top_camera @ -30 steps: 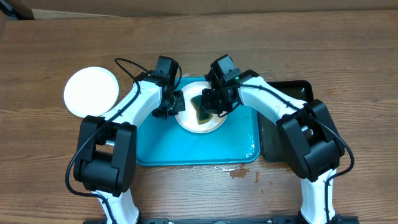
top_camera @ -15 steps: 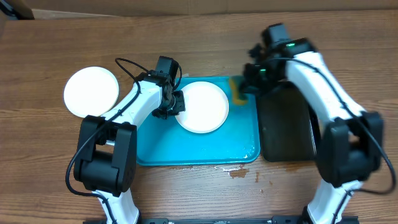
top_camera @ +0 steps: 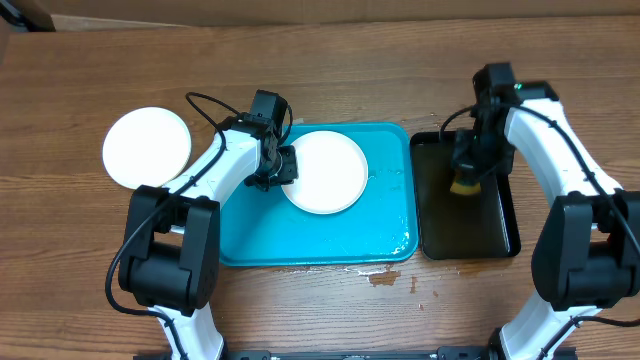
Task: Clean dirty plates on tray and stack at the side
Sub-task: 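Return the sponge to the black tray and raise the right gripper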
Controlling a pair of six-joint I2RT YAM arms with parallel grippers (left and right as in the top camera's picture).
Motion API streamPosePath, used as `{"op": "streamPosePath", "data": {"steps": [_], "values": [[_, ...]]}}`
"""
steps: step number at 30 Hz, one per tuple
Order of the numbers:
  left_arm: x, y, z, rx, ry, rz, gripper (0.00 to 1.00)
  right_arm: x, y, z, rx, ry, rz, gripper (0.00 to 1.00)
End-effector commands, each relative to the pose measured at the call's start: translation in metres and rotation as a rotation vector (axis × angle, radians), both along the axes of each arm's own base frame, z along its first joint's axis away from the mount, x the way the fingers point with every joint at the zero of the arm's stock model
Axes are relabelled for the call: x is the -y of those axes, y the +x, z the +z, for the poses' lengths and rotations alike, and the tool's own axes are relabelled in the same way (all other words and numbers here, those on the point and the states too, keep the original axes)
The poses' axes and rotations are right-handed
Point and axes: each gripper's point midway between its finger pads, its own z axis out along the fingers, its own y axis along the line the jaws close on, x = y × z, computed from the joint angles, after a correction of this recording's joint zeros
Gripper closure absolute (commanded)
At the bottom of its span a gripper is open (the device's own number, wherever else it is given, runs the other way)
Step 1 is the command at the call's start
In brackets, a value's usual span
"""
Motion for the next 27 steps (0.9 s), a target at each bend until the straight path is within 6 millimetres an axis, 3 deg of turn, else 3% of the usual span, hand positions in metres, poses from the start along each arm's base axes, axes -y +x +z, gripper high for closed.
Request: {"op": "streamPosePath", "data": {"steps": [1,5,8,9,10,11,12,13,14,16,19,24,27], "values": [[0.004,0.002,0.004,0.015,-0.004,-0.013,0.64,0.010,0.000,-0.009,0.024,-0.047,-0.003,0.96],[0.004,0.002,0.004,0.015,-0.004,-0.013,0.62,0.009,0.005,-0.010,0.045,-0.046,-0.003,0.96],[0.004,0.002,0.004,0.015,-0.004,-0.013,0.62,0.009,0.005,-0.010,0.045,-0.045,-0.003,0.89],[0.004,0.002,0.004,0.015,-0.004,-0.013,0.61,0.009,0.005,-0.010,0.044,-0.045,-0.003,0.83],[0.004,0.002,0.004,0.015,-0.004,-0.013,0.61,0.009,0.004,-0.010,0.042,-0.045,-0.003,0.69],[0.004,0.002,0.004,0.015,-0.004,-0.013,0.62,0.009,0.004,-0.010,0.040,-0.046,-0.003,0.62],[0.004,0.002,0.004,0.015,-0.004,-0.013,0.62,0.009,0.002,-0.011,0.036,-0.046,-0.003,0.45],[0.004,0.002,0.004,0.015,-0.004,-0.013,0.61,0.009,0.001,-0.012,0.032,-0.046,-0.003,0.36],[0.004,0.002,0.004,0.014,-0.004,-0.013,0.57,0.010,0.000,-0.012,0.027,-0.047,-0.002,0.30],[0.004,0.002,0.004,0.014,-0.004,-0.013,0.55,0.011,0.006,-0.006,0.044,-0.046,-0.008,0.27],[0.003,0.001,0.004,0.010,-0.003,-0.013,0.55,0.019,0.025,0.026,0.092,0.000,-0.055,0.20],[0.003,0.000,0.004,0.006,-0.002,-0.013,0.56,0.067,0.055,0.076,0.217,0.007,-0.175,0.10],[0.002,-0.002,0.003,-0.004,0.001,-0.013,0.56,0.100,0.053,0.082,0.231,-0.003,-0.253,0.00]]}}
